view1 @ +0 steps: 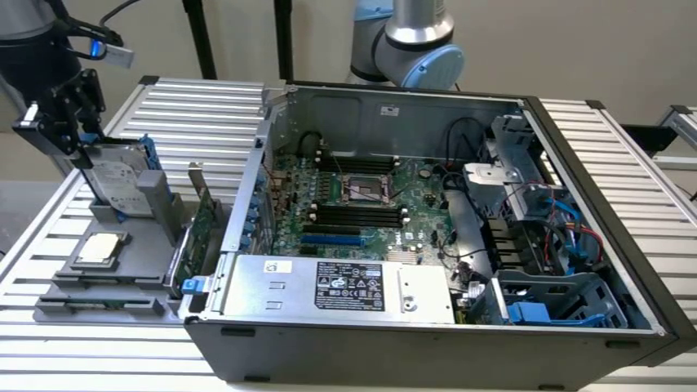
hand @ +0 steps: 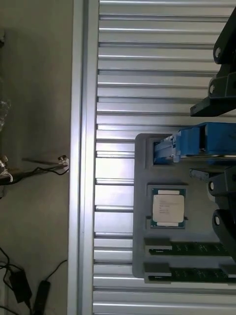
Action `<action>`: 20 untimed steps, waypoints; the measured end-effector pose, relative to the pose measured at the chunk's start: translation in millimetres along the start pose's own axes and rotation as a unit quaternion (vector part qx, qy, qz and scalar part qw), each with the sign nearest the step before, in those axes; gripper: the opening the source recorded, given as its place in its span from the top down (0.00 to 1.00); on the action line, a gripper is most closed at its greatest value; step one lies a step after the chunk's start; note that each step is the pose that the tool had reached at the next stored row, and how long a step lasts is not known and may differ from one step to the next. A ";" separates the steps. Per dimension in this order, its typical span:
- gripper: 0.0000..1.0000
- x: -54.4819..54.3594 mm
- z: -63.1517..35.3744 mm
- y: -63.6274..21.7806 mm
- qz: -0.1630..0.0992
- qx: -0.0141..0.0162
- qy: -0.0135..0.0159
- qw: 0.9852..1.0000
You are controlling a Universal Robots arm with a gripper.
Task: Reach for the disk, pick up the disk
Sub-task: 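Pick up the disk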
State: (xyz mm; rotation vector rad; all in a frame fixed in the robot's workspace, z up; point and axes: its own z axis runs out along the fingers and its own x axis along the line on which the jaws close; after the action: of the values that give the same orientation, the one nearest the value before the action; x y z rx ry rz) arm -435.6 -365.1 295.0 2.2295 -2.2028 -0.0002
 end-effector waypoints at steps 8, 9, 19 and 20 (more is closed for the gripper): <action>0.46 0.0 2.2 -1.1 0.000 0.000 0.000 1.000; 0.46 0.0 2.2 -1.2 0.000 0.000 0.000 1.000; 0.62 0.0 2.2 -1.4 0.000 0.000 0.000 1.000; 0.62 0.0 2.2 -1.4 0.000 0.000 0.000 1.000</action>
State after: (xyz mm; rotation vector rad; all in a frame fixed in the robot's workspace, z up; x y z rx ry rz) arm -434.2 -365.1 292.9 2.2299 -2.2025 -0.0001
